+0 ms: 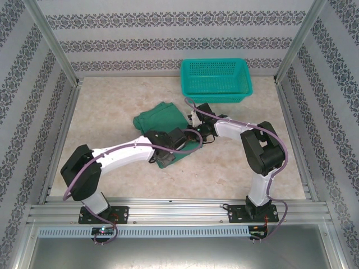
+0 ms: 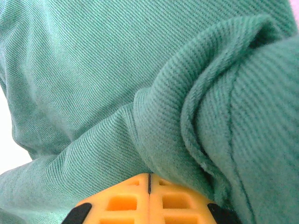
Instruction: Roll up the long pants
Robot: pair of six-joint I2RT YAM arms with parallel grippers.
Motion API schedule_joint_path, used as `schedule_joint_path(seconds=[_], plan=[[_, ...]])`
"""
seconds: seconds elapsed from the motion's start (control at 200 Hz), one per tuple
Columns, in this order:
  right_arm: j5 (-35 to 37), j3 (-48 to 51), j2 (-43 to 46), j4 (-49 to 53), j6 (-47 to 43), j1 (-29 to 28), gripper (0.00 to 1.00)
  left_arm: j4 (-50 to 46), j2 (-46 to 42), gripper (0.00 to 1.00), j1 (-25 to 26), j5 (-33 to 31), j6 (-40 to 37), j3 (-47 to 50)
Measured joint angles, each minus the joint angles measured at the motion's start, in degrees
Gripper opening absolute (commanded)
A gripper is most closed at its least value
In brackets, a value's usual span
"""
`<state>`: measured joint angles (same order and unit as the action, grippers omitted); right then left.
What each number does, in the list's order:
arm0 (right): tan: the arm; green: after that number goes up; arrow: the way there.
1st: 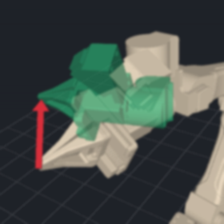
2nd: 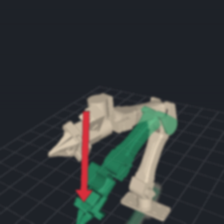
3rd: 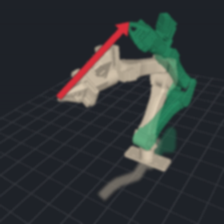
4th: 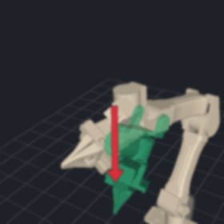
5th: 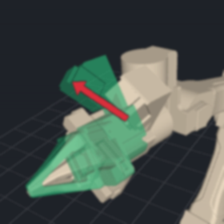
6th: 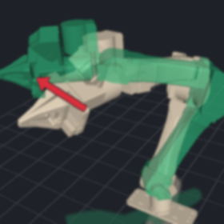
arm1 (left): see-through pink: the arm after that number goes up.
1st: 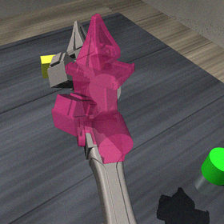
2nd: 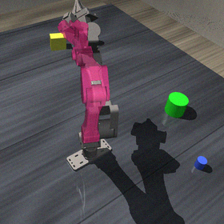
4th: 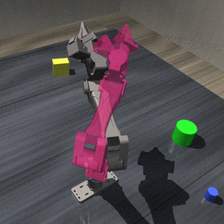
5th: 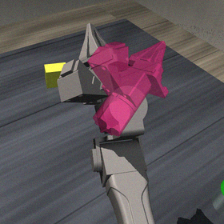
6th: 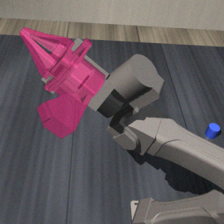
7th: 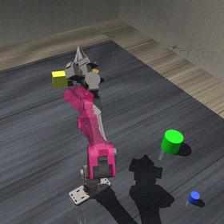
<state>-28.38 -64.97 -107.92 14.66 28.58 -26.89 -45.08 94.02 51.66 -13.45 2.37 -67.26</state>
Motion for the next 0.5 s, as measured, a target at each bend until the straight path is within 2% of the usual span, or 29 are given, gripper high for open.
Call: schedule_joint_path(seconds=[0.105, 0.23, 0.34, 0.5], plan=[[0.0, 0.1, 0.0, -0.2, 0.0, 0.0, 0.00, 1.2, 1.5, 0.58, 3.5, -2.4, -1.2, 0.1], [0.0, 0.3, 0.1, -0.4, 0.0, 0.0, 0.00, 2.2, 8.0, 0.57, 6.5, -7.8, -2.6, -1.0], [0.0, 0.3, 0.1, -0.4, 0.0, 0.0, 0.00, 3.7, 13.0, 0.59, 7.1, -11.2, -3.9, -1.7], [0.0, 0.6, 0.3, -0.8, 0.0, 0.0, 0.00, 5.7, 15.3, 0.63, 7.1, -15.5, -5.8, -1.7]])
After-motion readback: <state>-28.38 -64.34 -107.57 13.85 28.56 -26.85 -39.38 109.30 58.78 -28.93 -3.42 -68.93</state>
